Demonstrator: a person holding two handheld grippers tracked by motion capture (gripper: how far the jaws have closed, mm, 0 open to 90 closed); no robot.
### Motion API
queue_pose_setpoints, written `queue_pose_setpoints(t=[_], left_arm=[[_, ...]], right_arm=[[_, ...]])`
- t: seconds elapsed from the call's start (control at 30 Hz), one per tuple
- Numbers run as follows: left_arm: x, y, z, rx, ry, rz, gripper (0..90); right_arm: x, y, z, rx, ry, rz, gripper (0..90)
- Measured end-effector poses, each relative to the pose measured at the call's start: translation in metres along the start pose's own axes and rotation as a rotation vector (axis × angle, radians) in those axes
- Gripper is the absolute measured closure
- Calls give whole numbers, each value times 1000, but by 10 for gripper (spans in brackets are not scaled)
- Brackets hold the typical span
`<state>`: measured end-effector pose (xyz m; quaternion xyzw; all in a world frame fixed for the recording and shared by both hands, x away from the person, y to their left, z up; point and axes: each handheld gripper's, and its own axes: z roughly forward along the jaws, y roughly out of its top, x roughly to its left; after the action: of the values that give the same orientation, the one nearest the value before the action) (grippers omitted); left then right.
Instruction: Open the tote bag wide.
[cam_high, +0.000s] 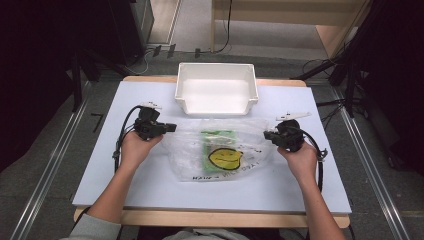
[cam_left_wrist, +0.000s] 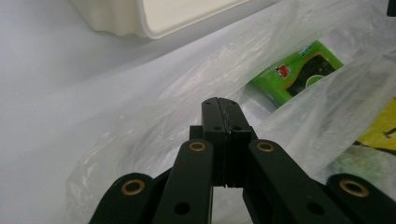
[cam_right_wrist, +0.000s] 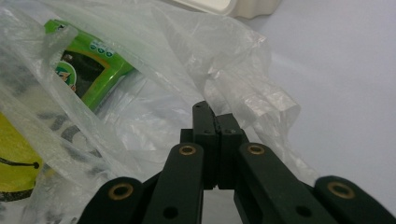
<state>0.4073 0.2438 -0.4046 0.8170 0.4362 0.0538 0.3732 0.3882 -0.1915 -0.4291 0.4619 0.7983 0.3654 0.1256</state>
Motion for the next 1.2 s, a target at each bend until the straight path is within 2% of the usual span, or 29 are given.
queue_pose_setpoints(t=[0.1, 0.17, 0.27, 0.33, 0.57, 0.67, 0.7, 0.77, 0.8, 0.9, 0.93, 0.97, 1.0, 1.07, 1.1, 1.2], left_arm=[[-5, 4, -3, -3, -1, 17, 900], [-7, 7, -4, 0, -4, 23, 900], [-12, 10, -4, 4, -12, 34, 900], [-14, 12, -4, 0, -15, 45, 900], [-18, 23, 5, 16, -29, 58, 900], [-21, 27, 9, 18, -41, 59, 900], [-24, 31, 13, 24, -45, 63, 900], [-26, 34, 16, 28, -48, 69, 900], [-29, 38, 21, 35, -42, 71, 900], [-30, 42, 23, 34, -43, 67, 900], [-31, 46, 24, 28, -45, 64, 900], [-32, 51, 28, 37, -23, 79, 900], [-32, 52, 31, 46, -25, 71, 900], [-29, 53, 35, 62, -36, 56, 900], [-29, 50, 42, 88, -38, 52, 900], [-32, 41, 47, 108, -44, 56, 900]], right_arm=[[-3, 1, -6, -10, 17, 22, 878], [-3, 1, -10, -16, 8, 21, 887], [-4, 1, -16, -21, 17, 36, 836], [-5, 2, -22, -29, 42, 50, 810], [4, 11, -38, -39, 36, 24, 753], [8, 15, -42, -35, 40, 16, 805], [13, 18, -38, -52, 59, -3, 891], [15, 20, -33, -55, 65, -9, 900], [20, 23, -17, -30, 80, -15, 900], [25, 28, 1, -14, 104, -23, 900], [25, 28, 1, -14, 104, -23, 900], [28, 35, 13, -10, 109, -32, 900], [29, 38, 19, -2, 114, -34, 900], [30, 40, 24, 0, 114, -35, 900], [32, 45, 38, 15, 119, -33, 900], [36, 48, 50, 28, 144, -31, 900]])
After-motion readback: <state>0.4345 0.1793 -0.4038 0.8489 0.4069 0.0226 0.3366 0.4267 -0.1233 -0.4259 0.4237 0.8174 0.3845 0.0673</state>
